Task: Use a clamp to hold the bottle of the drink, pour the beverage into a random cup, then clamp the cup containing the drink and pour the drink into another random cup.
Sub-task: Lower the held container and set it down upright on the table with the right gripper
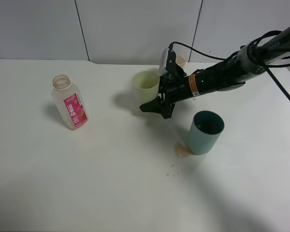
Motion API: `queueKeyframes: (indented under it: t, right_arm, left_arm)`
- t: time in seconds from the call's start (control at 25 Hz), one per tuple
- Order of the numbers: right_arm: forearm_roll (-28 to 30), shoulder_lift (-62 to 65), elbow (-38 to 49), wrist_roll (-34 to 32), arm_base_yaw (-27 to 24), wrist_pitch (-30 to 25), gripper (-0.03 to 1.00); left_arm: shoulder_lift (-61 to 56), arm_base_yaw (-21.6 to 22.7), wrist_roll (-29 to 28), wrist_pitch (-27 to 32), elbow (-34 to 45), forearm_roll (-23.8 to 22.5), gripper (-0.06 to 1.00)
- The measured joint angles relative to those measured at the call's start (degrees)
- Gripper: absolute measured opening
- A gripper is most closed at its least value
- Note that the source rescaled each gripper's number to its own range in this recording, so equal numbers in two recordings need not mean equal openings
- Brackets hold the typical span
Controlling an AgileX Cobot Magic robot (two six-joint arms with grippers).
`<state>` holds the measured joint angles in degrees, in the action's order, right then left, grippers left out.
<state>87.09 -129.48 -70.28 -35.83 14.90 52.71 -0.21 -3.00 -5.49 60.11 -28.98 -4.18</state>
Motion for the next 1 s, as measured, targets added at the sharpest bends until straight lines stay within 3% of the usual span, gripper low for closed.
queueKeyframes:
  t: [0.36,1.0]
  right_arm:
    - [-3.53,-1.46,0.00,1.03,0.00,1.81,0.00]
    - [-4.73,-3.45,-0.20,1.61,0.00,2.81,0.00]
  left_arm:
    - [0.00,0.00,0.00,0.00,0.00,0.00,1.00]
    - [0.00,0.00,0.00,0.00,0.00,0.00,1.00]
